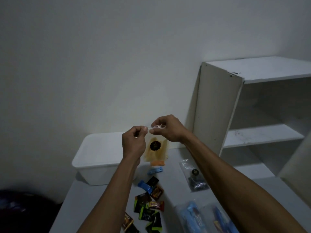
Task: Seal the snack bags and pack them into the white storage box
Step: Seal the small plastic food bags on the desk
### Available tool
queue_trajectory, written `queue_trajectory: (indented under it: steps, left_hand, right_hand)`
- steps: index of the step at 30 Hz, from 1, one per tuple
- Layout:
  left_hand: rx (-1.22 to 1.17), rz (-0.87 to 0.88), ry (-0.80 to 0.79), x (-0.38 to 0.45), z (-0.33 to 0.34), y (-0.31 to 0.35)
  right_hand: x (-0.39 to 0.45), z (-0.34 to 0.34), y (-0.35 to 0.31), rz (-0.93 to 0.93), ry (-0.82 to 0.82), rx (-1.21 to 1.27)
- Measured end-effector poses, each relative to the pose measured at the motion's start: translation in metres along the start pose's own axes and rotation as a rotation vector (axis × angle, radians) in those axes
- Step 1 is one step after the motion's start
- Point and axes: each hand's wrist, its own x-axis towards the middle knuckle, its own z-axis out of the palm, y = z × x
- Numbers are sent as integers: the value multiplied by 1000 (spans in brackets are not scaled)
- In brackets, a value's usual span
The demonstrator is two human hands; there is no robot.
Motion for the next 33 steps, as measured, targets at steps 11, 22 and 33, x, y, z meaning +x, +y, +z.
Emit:
queue_trajectory:
  steps: [11,22,33]
  left_hand:
    - [10,-13,-9,1,35,13]
    - [-30,-33,73,7,50,16]
    - [-67,-48,115,13,45,15]
  right_hand:
    - [4,-39,7,34,8,69]
    - [14,-60,28,138,-40,281]
    - [13,-50,29,173,-25,403]
